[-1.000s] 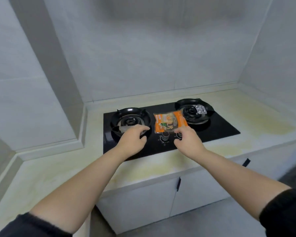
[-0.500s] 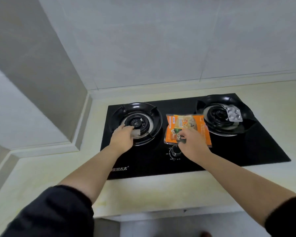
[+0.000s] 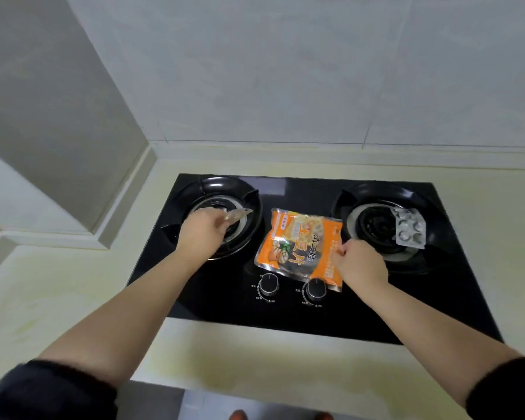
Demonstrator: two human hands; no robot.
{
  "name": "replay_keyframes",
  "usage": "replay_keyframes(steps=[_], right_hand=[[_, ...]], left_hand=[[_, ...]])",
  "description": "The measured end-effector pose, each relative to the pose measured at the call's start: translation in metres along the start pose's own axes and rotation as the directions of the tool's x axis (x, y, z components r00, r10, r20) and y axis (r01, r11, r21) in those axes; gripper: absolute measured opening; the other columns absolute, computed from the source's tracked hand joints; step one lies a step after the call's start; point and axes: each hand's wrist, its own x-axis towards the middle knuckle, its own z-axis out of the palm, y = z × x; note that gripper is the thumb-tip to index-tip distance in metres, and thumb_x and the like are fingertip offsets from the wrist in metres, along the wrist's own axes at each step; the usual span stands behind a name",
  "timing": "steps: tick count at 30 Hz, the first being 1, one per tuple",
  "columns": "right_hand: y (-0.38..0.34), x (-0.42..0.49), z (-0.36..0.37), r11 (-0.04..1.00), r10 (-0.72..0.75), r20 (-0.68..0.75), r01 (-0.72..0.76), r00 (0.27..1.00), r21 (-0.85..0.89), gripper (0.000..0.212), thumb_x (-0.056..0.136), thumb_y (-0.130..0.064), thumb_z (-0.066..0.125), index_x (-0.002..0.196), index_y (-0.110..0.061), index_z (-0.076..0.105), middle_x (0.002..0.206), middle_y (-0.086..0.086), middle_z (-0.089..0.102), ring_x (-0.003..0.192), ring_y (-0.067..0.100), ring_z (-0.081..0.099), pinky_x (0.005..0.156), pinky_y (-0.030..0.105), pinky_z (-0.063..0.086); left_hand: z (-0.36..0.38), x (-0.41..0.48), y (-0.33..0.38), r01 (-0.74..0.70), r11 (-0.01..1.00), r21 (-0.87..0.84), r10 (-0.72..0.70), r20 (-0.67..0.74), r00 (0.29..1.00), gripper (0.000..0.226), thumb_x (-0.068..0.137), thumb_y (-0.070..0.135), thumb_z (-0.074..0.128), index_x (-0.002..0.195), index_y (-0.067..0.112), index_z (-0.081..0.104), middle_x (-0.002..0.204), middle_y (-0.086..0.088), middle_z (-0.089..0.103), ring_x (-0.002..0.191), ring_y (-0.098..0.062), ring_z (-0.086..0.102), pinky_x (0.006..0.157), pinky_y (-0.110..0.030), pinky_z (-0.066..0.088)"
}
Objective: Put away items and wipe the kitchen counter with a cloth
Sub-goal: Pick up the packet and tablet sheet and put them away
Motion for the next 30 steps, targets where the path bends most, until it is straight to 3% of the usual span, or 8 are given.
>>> replay_keyframes(steps=[7, 11, 14, 17, 19, 23, 26, 30], right_hand=[[0.002, 0.004, -0.009, 0.953, -0.063, 0.122, 0.096, 0.990, -0.286, 0.038, 0.094, -0.044, 0.050, 0.071, -0.013, 0.049, 0.070, 0.001, 0.055, 0.071, 0.024, 0.060, 0.052, 0.026, 0.040], [0.017, 0.004, -0.004, 0.989, 0.104, 0.361, -0.058, 0.927, -0.136, 0.036, 0.090, -0.038, 0.056, 0.067, -0.011, 0.050, 0.058, 0.001, 0.055, 0.047, 0.015, 0.053, 0.047, 0.024, 0.038], [0.015, 0.006, -0.004, 1.000, 0.013, 0.256, -0.020, 0.967, 0.024, 0.039, 0.084, -0.022, 0.060, 0.052, -0.013, 0.041, 0.053, 0.000, 0.045, 0.048, 0.017, 0.045, 0.046, 0.025, 0.033], [0.005, 0.004, -0.027, 0.989, -0.146, 0.032, 0.145, 0.989, 0.019, 0.031, 0.088, -0.025, 0.059, 0.061, -0.019, 0.046, 0.068, -0.002, 0.051, 0.066, 0.020, 0.053, 0.058, 0.031, 0.043], [-0.001, 0.007, -0.048, 0.964, -0.260, -0.106, 0.264, 0.960, 0.024, 0.017, 0.091, -0.024, 0.058, 0.075, -0.018, 0.054, 0.081, -0.003, 0.051, 0.074, 0.020, 0.054, 0.064, 0.033, 0.043], [-0.010, 0.017, -0.083, 0.897, -0.358, -0.210, 0.397, 0.910, 0.192, 0.008, 0.091, -0.014, 0.056, 0.087, -0.017, 0.062, 0.082, -0.001, 0.064, 0.077, 0.021, 0.058, 0.070, 0.036, 0.046], [-0.017, 0.027, -0.101, 0.836, -0.398, -0.206, 0.446, 0.894, 0.321, 0.014, 0.091, -0.010, 0.057, 0.081, -0.019, 0.062, 0.078, -0.001, 0.065, 0.077, 0.019, 0.061, 0.074, 0.038, 0.050], [-0.030, 0.042, -0.108, 0.751, -0.349, -0.170, 0.383, 0.922, 0.538, 0.017, 0.091, -0.009, 0.059, 0.077, -0.020, 0.062, 0.077, -0.002, 0.065, 0.076, 0.019, 0.064, 0.070, 0.038, 0.057]], left_hand=[[0.024, -0.030, 0.067, 0.202, 0.856, -0.477, -0.161, 0.125, 0.979, 0.009, 0.086, 0.015, 0.067, 0.080, 0.021, 0.068, 0.077, 0.014, 0.064, 0.076, -0.002, 0.058, 0.066, -0.010, 0.039], [0.028, -0.037, 0.068, 0.255, 0.809, -0.530, -0.156, 0.225, 0.962, 0.016, 0.091, 0.012, 0.059, 0.079, 0.020, 0.066, 0.082, 0.006, 0.068, 0.083, -0.010, 0.063, 0.072, -0.016, 0.043], [0.021, -0.037, 0.066, 0.237, 0.821, -0.519, -0.115, 0.256, 0.960, 0.020, 0.090, 0.011, 0.060, 0.074, 0.021, 0.065, 0.081, 0.006, 0.067, 0.084, -0.011, 0.062, 0.075, -0.019, 0.042], [0.008, -0.026, 0.070, 0.012, 0.884, -0.467, 0.096, 0.207, 0.974, 0.017, 0.085, 0.006, 0.065, 0.069, 0.011, 0.068, 0.085, 0.010, 0.061, 0.080, -0.004, 0.053, 0.077, -0.020, 0.039], [0.001, -0.014, 0.076, -0.124, 0.902, -0.413, 0.205, 0.158, 0.966, 0.010, 0.081, 0.005, 0.069, 0.072, 0.008, 0.072, 0.111, 0.001, 0.061, 0.102, -0.010, 0.054, 0.092, -0.020, 0.038], [-0.012, 0.010, 0.086, -0.115, 0.944, -0.311, 0.162, 0.130, 0.978, 0.005, 0.083, 0.010, 0.070, 0.081, 0.012, 0.074, 0.151, -0.007, 0.033, 0.144, -0.024, 0.016, 0.112, -0.028, 0.010], [-0.023, 0.015, 0.091, -0.085, 0.893, -0.441, 0.147, 0.108, 0.983, 0.015, 0.082, 0.009, 0.071, 0.076, 0.023, 0.073, 0.136, -0.001, 0.054, 0.136, -0.021, 0.037, 0.114, -0.035, 0.023], [-0.032, 0.005, 0.094, 0.077, 0.789, -0.610, -0.026, 0.093, 0.995, 0.017, 0.079, 0.004, 0.073, 0.076, 0.021, 0.071, 0.085, 0.001, 0.070, 0.085, -0.017, 0.064, 0.080, -0.026, 0.051]])
